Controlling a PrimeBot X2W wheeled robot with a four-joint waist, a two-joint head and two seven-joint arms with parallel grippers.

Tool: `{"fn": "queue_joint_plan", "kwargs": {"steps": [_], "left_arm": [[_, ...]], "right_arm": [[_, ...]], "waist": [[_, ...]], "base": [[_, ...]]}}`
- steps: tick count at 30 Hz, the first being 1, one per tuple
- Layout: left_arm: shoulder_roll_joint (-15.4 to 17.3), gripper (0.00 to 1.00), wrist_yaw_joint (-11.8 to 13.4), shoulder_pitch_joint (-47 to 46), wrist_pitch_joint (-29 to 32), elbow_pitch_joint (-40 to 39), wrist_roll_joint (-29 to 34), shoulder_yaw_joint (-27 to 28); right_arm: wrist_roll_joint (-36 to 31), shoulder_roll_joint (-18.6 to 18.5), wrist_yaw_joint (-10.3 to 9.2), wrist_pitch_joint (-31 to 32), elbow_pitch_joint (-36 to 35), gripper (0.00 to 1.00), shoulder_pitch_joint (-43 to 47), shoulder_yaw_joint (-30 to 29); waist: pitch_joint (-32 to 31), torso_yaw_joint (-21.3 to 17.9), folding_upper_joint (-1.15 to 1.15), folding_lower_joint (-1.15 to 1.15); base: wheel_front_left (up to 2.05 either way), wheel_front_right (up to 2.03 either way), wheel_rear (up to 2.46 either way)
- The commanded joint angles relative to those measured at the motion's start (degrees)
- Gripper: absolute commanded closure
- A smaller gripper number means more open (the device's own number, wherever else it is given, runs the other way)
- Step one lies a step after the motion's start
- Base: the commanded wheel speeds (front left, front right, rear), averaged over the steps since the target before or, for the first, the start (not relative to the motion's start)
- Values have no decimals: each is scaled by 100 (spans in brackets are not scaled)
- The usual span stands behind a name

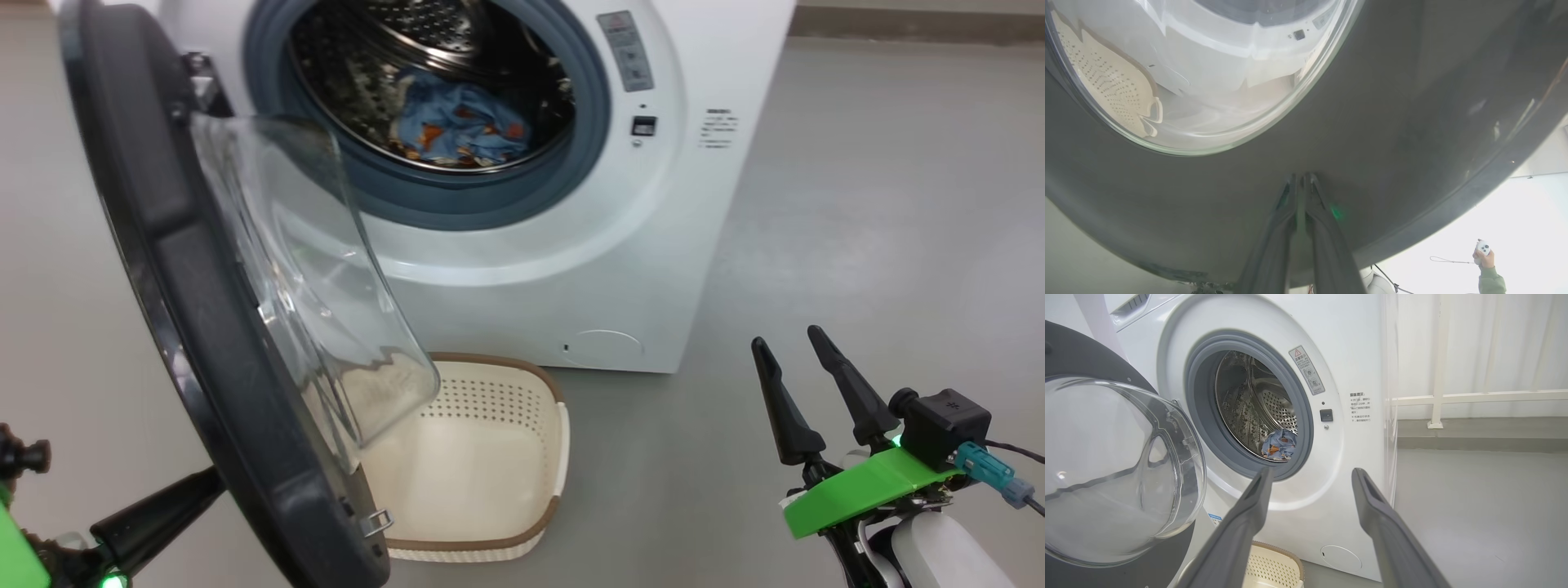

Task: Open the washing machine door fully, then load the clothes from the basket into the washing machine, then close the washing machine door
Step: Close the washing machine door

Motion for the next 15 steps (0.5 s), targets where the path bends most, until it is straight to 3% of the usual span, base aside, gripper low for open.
{"fn": "queue_joint_plan", "kwargs": {"steps": [1,15], "left_arm": [[95,100,-10,-182,-16,-222,-26,154],[-77,100,-172,-464,-143,-50,23,53]], "right_arm": [[-43,-32,25,-46,-166,0,-124,67],[-75,47,25,-46,-217,0,-170,15]], "waist": [[81,-197,0,0],[165,-903,0,0]], "base": [[0,0,0],[0,0,0]]}}
